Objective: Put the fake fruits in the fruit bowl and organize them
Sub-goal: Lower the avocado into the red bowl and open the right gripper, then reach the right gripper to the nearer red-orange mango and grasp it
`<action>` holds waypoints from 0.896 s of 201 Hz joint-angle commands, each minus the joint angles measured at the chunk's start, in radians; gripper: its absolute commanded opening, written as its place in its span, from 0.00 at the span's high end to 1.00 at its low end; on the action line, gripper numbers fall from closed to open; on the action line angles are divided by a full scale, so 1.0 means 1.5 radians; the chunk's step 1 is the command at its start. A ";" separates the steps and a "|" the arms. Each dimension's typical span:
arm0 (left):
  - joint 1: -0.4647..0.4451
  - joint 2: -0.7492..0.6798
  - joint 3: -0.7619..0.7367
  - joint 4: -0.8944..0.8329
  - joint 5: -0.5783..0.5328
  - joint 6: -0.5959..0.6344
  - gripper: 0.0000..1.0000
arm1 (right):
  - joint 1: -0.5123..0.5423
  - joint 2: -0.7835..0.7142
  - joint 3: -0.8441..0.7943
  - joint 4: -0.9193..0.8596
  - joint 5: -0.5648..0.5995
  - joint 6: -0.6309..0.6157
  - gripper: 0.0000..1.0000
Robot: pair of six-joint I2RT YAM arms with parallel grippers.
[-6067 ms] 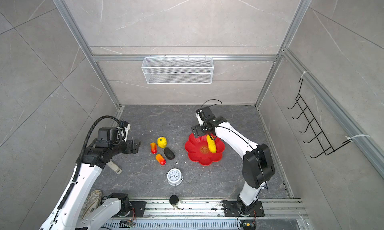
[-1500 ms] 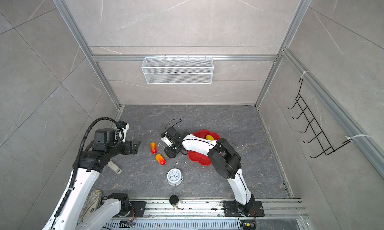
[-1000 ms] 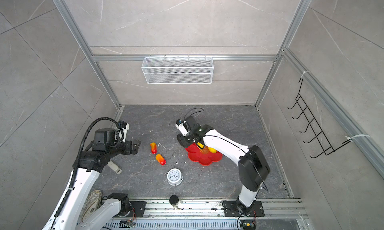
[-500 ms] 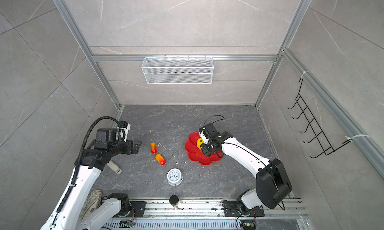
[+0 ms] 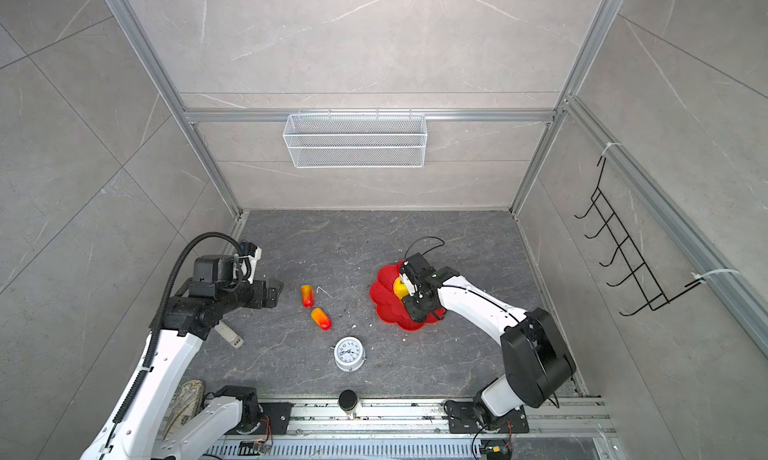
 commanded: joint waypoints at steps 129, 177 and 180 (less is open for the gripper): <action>0.003 0.006 0.004 0.005 -0.005 0.002 0.00 | 0.156 0.096 0.249 0.068 -0.080 -0.014 0.00; 0.003 0.003 0.003 0.005 -0.011 0.005 0.00 | 0.235 0.274 0.339 0.165 -0.145 0.001 0.00; 0.003 0.003 0.003 0.005 -0.011 0.005 0.00 | 0.238 0.285 0.345 0.164 -0.146 0.001 0.00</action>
